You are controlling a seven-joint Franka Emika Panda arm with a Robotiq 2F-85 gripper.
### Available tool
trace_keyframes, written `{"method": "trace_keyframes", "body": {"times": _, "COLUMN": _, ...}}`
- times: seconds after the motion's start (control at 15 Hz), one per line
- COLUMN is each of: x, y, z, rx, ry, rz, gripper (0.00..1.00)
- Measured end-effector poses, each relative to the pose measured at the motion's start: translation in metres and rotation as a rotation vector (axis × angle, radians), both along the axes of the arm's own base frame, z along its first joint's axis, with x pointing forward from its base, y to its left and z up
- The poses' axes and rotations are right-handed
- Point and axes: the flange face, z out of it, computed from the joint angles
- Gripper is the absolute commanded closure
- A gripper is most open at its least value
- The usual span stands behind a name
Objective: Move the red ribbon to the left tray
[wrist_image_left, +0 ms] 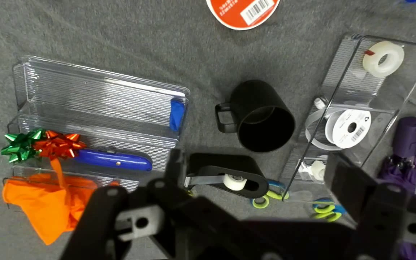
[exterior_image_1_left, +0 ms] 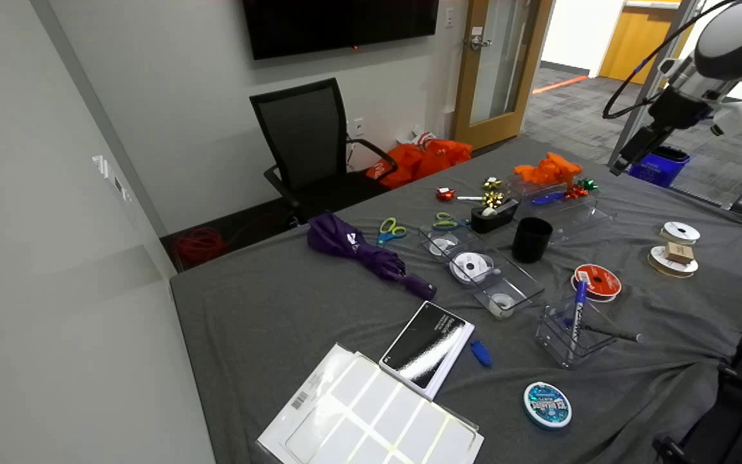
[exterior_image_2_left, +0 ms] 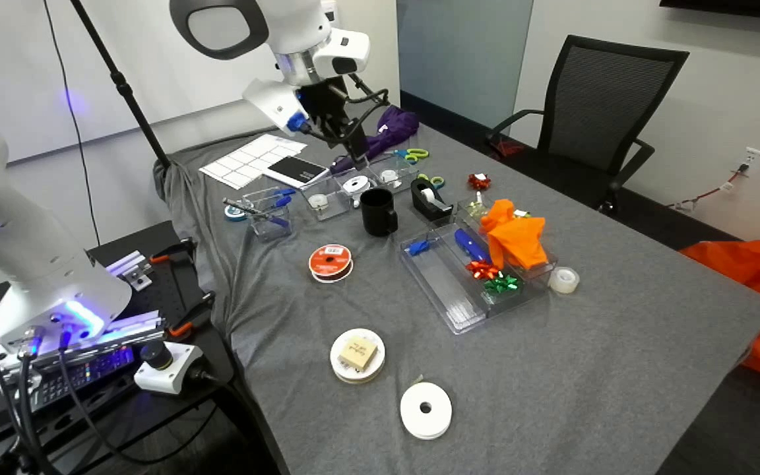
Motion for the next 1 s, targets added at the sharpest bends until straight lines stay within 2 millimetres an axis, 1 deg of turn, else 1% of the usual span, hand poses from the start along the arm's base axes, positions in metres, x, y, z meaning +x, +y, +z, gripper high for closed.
{"method": "trace_keyframes", "body": {"times": 0.33, "x": 0.0, "y": 0.002, "z": 0.0, "rx": -0.001, "ry": 0.004, "rz": 0.002, "gripper": 0.0}}
{"method": "trace_keyframes", "body": {"times": 0.47, "x": -0.002, "y": -0.005, "z": -0.001, "rx": 0.002, "ry": 0.003, "rz": -0.005, "gripper": 0.0}}
{"method": "trace_keyframes", "body": {"times": 0.6, "x": -0.003, "y": -0.024, "z": -0.004, "rx": 0.013, "ry": -0.006, "rz": -0.028, "gripper": 0.0}}
{"method": "trace_keyframes", "body": {"times": 0.73, "x": 0.001, "y": -0.049, "z": -0.01, "rx": 0.035, "ry": -0.018, "rz": -0.063, "gripper": 0.0}}
{"method": "trace_keyframes", "body": {"times": 0.87, "x": 0.009, "y": -0.075, "z": -0.022, "rx": 0.054, "ry": -0.024, "rz": -0.104, "gripper": 0.0}}
{"method": "trace_keyframes", "body": {"times": 1.0, "x": 0.02, "y": -0.097, "z": -0.038, "rx": 0.071, "ry": -0.024, "rz": -0.144, "gripper": 0.0}}
